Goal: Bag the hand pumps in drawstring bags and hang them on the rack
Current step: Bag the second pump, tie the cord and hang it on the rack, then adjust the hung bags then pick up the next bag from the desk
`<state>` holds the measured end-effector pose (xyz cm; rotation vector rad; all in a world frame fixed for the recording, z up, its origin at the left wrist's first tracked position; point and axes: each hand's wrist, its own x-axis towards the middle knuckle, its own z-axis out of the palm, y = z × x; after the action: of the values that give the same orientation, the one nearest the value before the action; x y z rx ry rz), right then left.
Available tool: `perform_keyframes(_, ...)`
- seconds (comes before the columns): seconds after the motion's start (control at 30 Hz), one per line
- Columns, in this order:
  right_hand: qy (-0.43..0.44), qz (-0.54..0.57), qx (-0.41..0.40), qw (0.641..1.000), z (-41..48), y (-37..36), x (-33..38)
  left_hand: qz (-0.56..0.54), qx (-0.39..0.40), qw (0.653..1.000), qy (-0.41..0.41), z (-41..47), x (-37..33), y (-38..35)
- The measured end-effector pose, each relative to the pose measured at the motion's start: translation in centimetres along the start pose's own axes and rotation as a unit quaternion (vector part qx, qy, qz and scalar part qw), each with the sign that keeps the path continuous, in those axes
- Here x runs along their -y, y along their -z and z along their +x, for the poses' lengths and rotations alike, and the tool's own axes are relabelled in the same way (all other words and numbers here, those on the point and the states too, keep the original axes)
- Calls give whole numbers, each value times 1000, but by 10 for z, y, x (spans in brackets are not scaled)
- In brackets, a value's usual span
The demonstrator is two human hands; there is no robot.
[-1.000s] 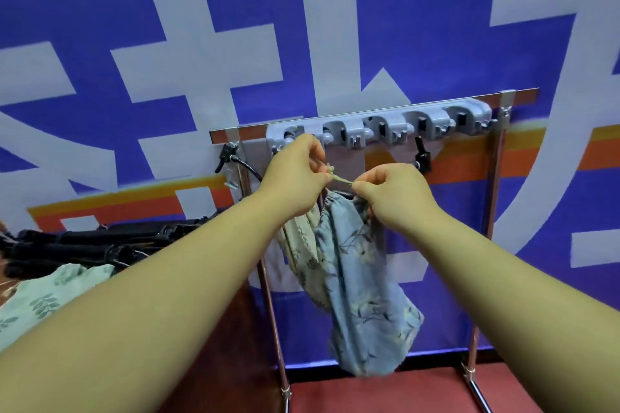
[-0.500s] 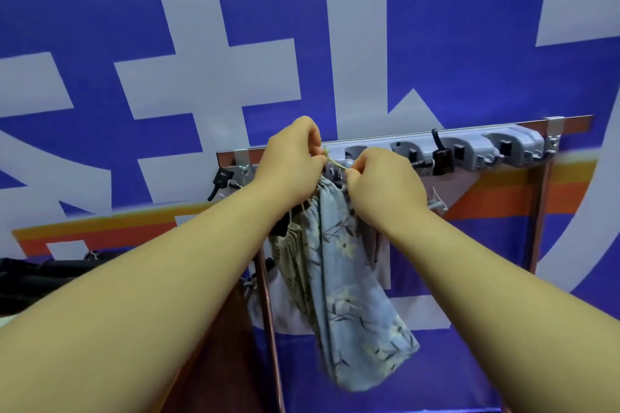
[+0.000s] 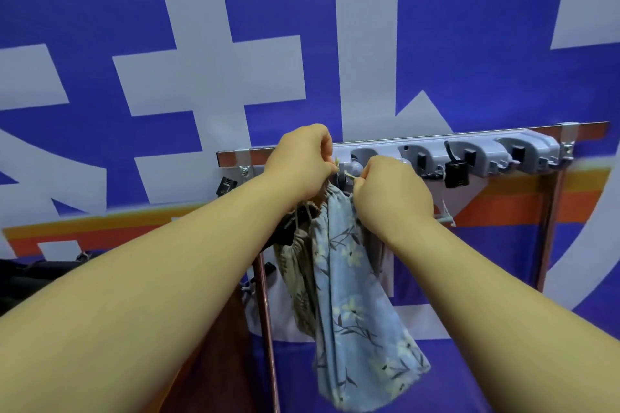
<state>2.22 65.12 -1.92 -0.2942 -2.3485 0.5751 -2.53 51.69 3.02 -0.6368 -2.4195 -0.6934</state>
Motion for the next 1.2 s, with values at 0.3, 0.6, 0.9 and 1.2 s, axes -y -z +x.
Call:
perform_keyframes(0.3, 30, 125, -33, 991, -37, -24, -21, -20, -66, 998, -2, -51, 16, 15)
perform_keyframes(0.6, 105, 53, 62, 991, -90, -62, -43, 79, 72, 994, 36, -118, 47, -1)
perform_keyframes(0.9, 74, 15, 58, 995, -92, -80, -44, 342, 209, 915, 53, -98, 57, -21)
perform_keyframes(1.2, 21, 84, 9, 996, -90, -104, -50, 293, 151, 942, 60, -105, 67, -9)
